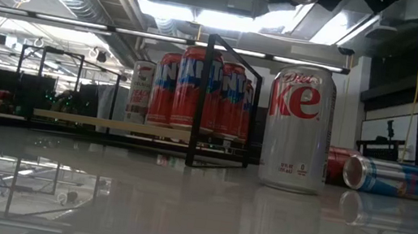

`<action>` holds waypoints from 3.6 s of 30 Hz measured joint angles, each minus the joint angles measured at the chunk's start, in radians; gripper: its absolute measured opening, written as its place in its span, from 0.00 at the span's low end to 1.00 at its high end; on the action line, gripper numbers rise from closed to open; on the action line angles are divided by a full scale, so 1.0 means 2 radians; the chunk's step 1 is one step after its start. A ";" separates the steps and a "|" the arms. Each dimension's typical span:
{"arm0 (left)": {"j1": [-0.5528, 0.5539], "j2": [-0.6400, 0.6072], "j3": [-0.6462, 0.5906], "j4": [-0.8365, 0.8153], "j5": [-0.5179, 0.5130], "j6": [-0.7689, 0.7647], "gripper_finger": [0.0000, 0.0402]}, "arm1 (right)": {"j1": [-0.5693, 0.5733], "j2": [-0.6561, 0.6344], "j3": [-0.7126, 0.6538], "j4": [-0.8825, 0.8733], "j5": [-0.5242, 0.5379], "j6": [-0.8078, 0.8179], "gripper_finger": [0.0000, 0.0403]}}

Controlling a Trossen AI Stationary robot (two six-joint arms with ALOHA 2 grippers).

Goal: Pick and place cans onto a shelf
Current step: Put the bottom blue and white soda can on the shelf aligned with the other blue and white soda cans

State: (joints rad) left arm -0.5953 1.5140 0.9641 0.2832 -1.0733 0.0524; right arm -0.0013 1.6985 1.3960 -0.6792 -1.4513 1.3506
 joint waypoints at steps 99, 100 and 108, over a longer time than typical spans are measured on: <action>0.059 0.152 0.082 0.014 0.141 0.005 0.50 | -0.018 0.005 0.000 0.018 0.199 -0.143 0.60; 0.059 0.151 0.082 0.013 0.141 0.005 0.50 | -0.018 0.005 0.000 0.019 0.198 -0.144 0.60; 0.058 0.150 0.082 -0.003 0.135 0.003 0.50 | -0.018 0.005 0.000 0.021 0.203 -0.147 0.60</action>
State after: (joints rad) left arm -0.4789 1.8149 1.1286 0.2762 -0.8032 0.0585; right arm -0.0380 1.7088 1.3952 -0.6365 -1.0457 1.0557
